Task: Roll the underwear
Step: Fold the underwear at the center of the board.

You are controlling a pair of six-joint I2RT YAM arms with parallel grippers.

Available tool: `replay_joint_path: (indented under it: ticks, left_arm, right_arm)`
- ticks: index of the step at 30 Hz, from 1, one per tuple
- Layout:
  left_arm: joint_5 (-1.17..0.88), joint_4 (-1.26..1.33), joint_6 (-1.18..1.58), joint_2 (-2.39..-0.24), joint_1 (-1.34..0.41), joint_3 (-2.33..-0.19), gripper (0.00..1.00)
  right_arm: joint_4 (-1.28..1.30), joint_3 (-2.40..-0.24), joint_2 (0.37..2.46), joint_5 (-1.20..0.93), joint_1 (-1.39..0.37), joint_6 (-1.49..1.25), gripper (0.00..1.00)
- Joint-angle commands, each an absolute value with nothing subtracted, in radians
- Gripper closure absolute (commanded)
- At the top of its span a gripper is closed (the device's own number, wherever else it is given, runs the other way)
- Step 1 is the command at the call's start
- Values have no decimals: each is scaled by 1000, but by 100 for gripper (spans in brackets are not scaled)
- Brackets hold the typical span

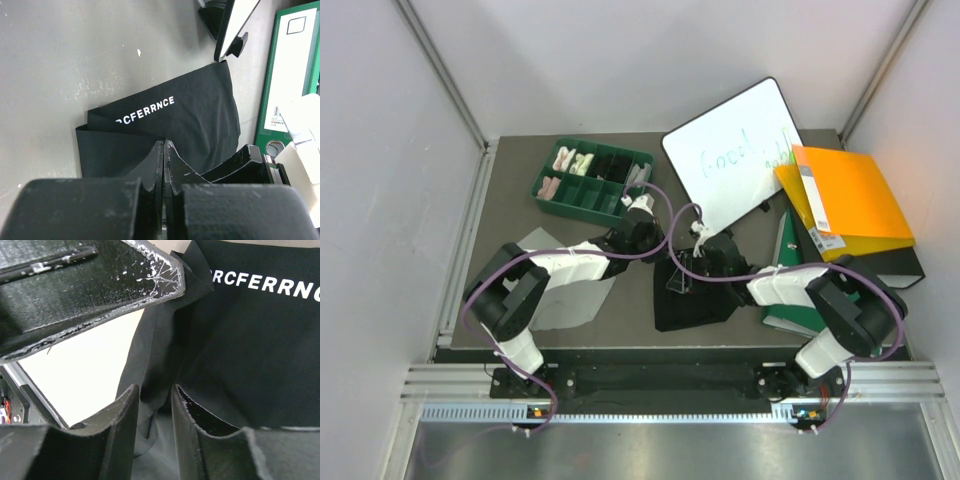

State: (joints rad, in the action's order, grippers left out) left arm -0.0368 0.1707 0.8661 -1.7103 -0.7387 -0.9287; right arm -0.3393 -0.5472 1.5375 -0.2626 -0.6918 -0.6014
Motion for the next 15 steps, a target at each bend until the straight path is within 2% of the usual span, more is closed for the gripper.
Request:
replay_joint_path:
  ticks: [1,5,6,15]
  left_arm:
    - [-35,184,859,-1677,-741,-959,100]
    - [-29,178,851,-1677,-741,-957,100]
    - [-29,176,851,-1675,-742,-959,100]
    - [-15,153,825,-1674,-742,-974,100]
  right_arm:
    - [-356,-595,1555,-275,-698,-575,73]
    - [-354,-592,1543,-290,-696,-574,92]
    - [-350,-592,1533,-294,-698,-574,100]
    - [-105,-644,1402,-236,-698,-552,100]
